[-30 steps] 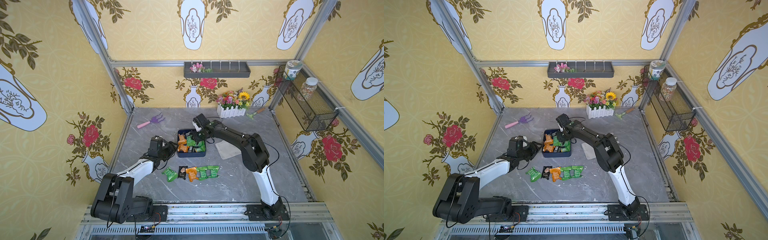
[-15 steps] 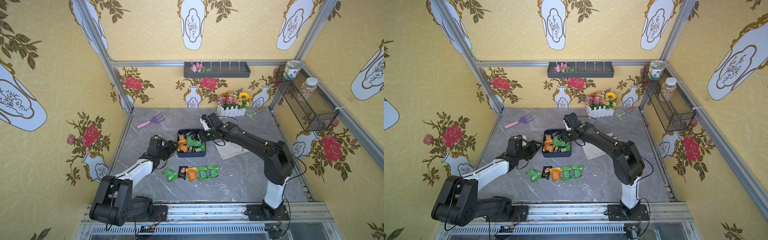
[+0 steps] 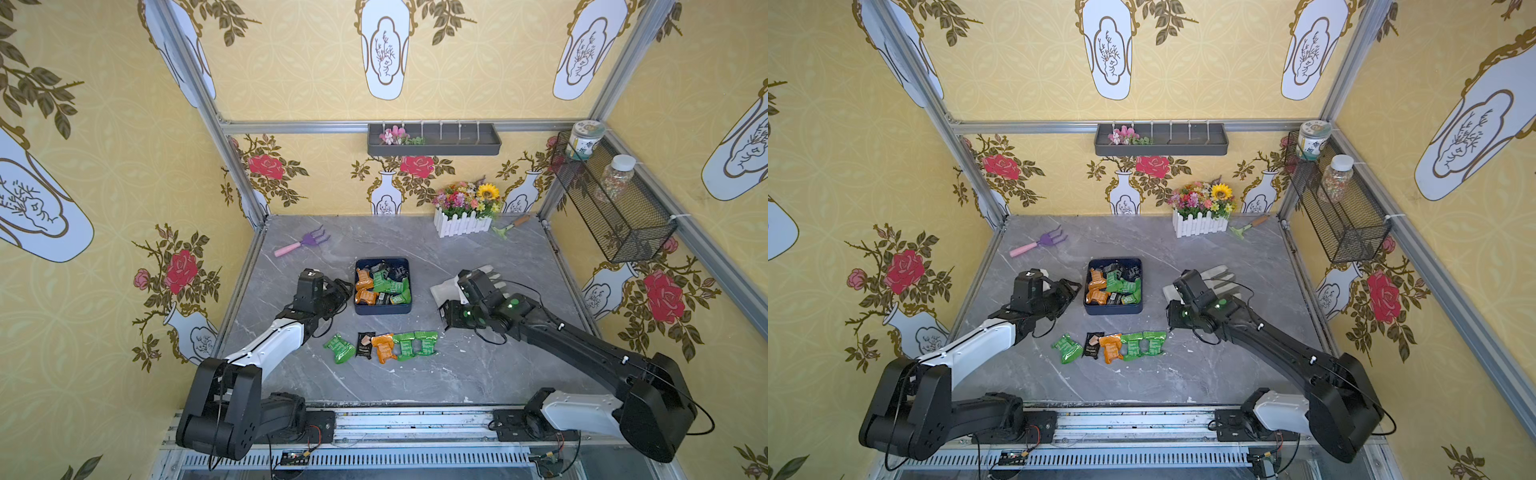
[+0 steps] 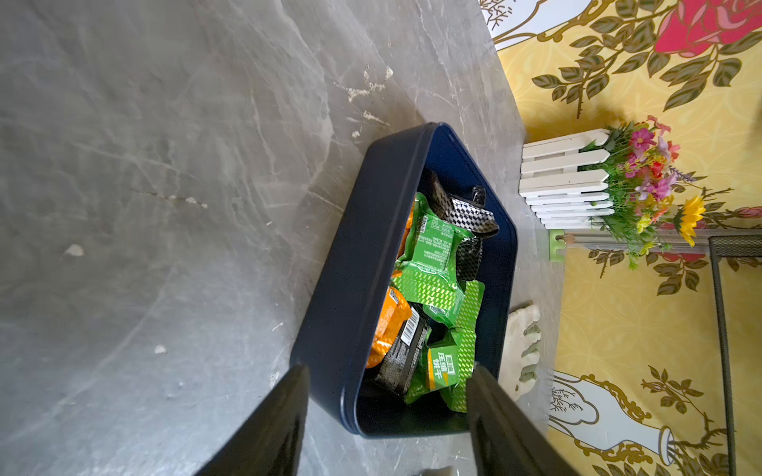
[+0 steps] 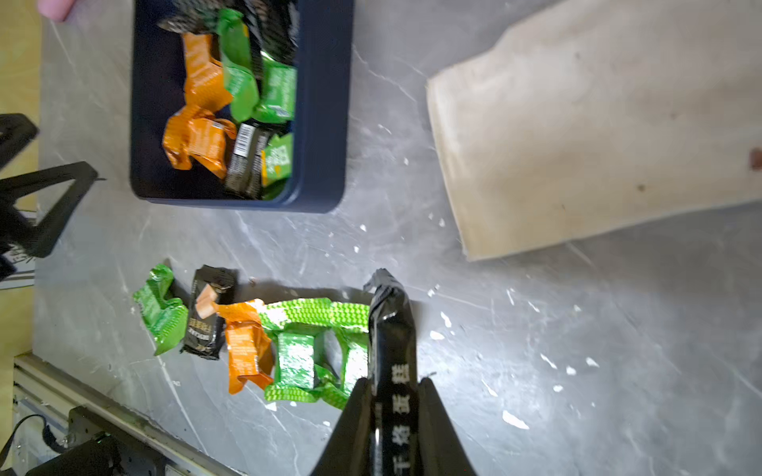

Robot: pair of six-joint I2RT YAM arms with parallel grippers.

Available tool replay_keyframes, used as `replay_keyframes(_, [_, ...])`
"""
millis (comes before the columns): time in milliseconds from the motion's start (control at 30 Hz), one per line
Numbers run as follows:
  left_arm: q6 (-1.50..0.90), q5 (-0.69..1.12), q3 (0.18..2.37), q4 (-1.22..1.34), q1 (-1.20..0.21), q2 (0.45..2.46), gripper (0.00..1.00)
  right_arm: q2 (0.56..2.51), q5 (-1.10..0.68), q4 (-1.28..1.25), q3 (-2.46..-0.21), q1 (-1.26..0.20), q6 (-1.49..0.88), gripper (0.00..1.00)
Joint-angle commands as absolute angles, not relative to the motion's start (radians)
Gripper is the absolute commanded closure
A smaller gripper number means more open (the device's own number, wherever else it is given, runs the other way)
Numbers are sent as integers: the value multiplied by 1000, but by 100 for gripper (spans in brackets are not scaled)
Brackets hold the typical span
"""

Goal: Take the cookies out of the storage box
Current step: Place the cookie at the center of the board.

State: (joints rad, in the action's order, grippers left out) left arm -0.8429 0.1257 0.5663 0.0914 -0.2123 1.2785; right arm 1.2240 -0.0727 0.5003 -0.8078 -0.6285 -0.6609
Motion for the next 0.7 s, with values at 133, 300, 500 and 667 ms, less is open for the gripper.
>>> replay_keyframes(133, [-858, 121, 560, 83, -211, 1261, 35, 1182, -169, 322, -612, -623, -828, 78])
replay_keyframes(300, [-861, 116, 555, 69, -211, 1235, 35, 1214, -226, 185, -539, -613, -868, 78])
replay_keyframes(500, [-862, 109, 546, 62, -211, 1217, 36, 1236, -220, 83, -463, -609, -920, 78])
replay_keyframes(667, [-862, 108, 546, 60, -211, 1213, 36, 1200, -104, 240, -494, -611, -859, 56])
